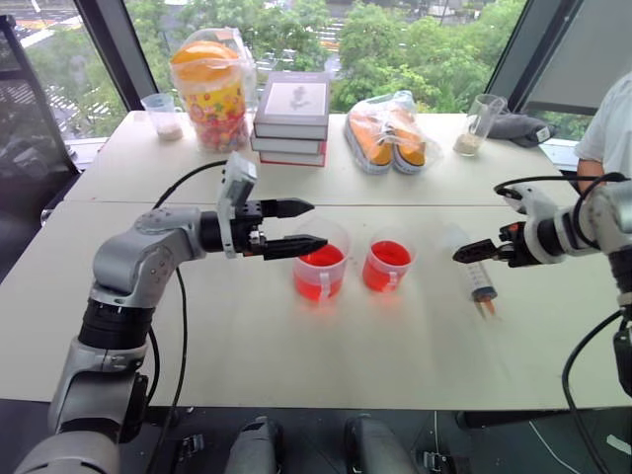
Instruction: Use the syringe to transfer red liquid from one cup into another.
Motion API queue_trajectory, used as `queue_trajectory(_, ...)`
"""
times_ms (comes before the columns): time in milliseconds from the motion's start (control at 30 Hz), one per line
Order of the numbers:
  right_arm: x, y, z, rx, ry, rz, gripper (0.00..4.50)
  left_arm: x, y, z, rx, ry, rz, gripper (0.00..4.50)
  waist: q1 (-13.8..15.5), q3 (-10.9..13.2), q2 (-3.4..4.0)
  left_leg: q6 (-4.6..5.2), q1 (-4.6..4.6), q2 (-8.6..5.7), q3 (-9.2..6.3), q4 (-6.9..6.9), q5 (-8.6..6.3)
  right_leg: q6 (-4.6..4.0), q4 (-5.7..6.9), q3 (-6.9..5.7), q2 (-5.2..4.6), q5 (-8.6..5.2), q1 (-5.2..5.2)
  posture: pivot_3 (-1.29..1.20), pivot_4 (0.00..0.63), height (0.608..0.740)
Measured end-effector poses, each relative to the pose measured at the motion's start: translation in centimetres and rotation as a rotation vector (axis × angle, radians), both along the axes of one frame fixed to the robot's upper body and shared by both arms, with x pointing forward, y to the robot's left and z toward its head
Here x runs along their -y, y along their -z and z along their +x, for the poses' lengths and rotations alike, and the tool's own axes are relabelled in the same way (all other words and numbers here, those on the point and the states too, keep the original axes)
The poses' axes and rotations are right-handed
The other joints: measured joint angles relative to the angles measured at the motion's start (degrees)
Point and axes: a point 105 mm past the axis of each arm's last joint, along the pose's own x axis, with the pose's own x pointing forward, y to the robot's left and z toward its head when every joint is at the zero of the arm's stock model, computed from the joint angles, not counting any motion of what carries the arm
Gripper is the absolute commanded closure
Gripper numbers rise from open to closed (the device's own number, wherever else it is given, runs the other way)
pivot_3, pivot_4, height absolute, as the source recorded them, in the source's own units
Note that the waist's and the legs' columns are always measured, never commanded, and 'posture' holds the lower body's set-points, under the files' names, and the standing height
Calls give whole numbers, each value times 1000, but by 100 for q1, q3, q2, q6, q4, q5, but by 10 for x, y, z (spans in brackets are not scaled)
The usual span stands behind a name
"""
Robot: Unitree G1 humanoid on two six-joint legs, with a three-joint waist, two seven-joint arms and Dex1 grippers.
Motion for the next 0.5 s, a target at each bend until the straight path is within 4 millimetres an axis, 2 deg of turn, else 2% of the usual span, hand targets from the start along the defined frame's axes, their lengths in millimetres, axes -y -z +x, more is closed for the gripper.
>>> queue_trajectory(233, 7, 27, 18, -14, 3, -35, 77, 1, -3, -3, 17, -13, 8, 0, -1, 0, 0, 0, -2, 0, 0, 0, 0, 1, 2, -2, 0, 0, 0, 0, 150, 740)
queue_trajectory(333, 7, 35, 28, -6, -6, -59, 959, -1, -1, -6, 22, -36, 9, 0, -32, 0, 0, 0, 3, 0, 1, -1, 0, 1, 5, -2, 1, 0, 1, 0, 150, 740)
queue_trajectory(467, 7, 40, 32, -3, -34, -88, 2881, -2, -4, -7, 36, -51, 1, 0, -32, 0, 0, -2, 8, 1, 0, 0, 1, 1, 8, -2, 2, 1, 6, 0, 150, 740)
queue_trajectory(500, 7, 40, 32, -4, -49, -93, 3109, -3, -5, -7, 41, -56, -3, 0, -32, 0, 0, -2, 13, 1, 0, 1, 1, 1, 6, -2, 2, 1, 12, 0, 150, 740)
